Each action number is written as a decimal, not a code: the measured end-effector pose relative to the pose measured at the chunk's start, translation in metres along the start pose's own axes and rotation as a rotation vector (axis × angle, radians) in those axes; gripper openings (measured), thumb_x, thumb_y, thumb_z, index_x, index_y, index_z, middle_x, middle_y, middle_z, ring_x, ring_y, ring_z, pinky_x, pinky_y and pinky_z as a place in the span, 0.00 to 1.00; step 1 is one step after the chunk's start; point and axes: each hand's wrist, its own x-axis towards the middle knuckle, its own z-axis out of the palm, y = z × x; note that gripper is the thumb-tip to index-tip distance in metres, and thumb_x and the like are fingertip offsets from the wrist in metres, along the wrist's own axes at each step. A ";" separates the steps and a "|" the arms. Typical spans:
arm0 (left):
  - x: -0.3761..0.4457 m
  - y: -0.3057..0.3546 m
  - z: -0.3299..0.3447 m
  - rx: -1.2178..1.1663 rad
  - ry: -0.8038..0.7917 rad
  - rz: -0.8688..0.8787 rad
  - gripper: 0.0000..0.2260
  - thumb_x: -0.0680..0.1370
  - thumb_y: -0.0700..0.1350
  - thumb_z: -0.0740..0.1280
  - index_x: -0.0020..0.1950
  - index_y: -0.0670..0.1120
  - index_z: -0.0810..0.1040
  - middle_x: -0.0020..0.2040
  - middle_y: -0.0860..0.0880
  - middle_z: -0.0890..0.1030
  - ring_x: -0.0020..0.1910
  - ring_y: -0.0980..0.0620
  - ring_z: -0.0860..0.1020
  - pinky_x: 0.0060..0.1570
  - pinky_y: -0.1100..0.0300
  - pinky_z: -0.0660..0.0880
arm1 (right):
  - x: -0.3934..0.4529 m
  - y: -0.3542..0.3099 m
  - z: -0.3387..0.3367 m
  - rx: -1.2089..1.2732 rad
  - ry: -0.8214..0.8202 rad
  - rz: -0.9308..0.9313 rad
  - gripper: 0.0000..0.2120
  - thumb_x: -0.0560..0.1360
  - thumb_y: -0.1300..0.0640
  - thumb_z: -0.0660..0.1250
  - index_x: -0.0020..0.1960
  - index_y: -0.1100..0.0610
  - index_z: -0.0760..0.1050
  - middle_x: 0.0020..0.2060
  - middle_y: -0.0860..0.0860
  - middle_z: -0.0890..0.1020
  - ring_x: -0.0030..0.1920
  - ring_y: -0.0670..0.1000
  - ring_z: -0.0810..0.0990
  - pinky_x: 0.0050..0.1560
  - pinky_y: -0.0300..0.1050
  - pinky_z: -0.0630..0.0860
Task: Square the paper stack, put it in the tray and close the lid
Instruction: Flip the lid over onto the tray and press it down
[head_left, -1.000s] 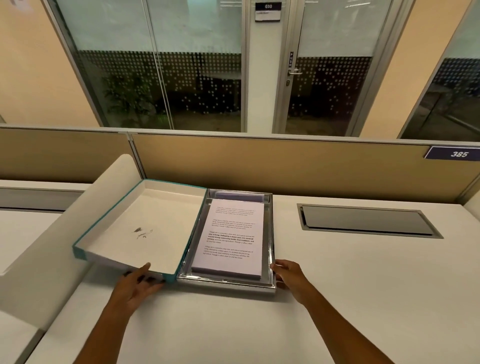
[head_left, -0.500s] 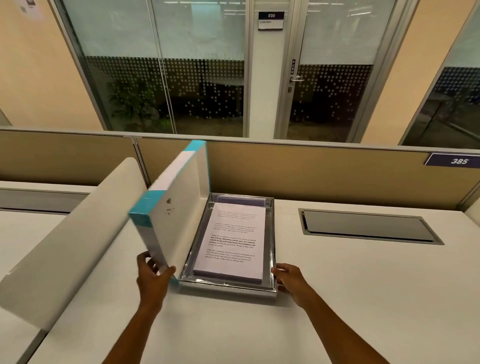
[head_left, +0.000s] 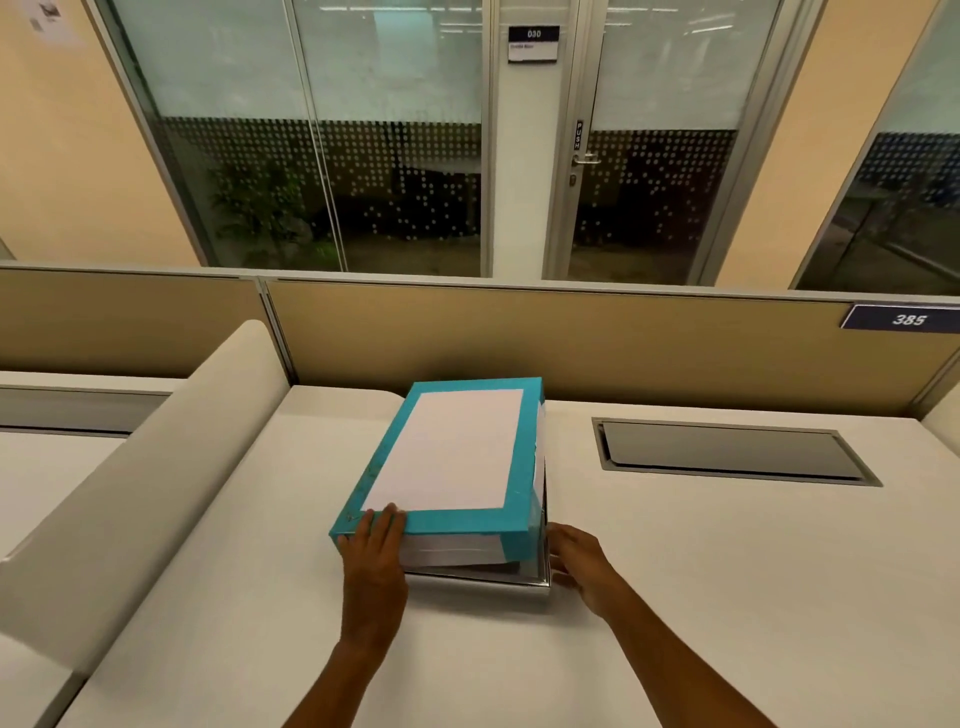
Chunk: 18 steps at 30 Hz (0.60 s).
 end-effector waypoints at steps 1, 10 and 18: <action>0.000 0.001 0.003 0.035 -0.007 0.005 0.33 0.65 0.28 0.74 0.69 0.41 0.71 0.67 0.40 0.76 0.67 0.33 0.72 0.59 0.28 0.69 | -0.001 -0.002 0.002 0.014 0.006 0.012 0.19 0.78 0.43 0.61 0.62 0.53 0.75 0.55 0.55 0.81 0.57 0.59 0.80 0.60 0.58 0.77; -0.010 0.007 0.021 0.210 0.008 0.064 0.37 0.63 0.30 0.76 0.70 0.42 0.71 0.70 0.42 0.73 0.70 0.35 0.69 0.63 0.30 0.66 | -0.006 -0.021 0.015 0.005 0.041 -0.064 0.18 0.74 0.37 0.63 0.47 0.52 0.75 0.45 0.53 0.83 0.46 0.55 0.82 0.58 0.56 0.78; -0.023 -0.004 0.006 0.013 0.043 0.080 0.38 0.67 0.60 0.73 0.73 0.48 0.67 0.74 0.42 0.67 0.73 0.41 0.64 0.70 0.40 0.63 | -0.001 -0.013 0.014 -0.036 0.079 -0.127 0.12 0.75 0.44 0.67 0.48 0.53 0.74 0.48 0.54 0.82 0.48 0.55 0.83 0.53 0.53 0.82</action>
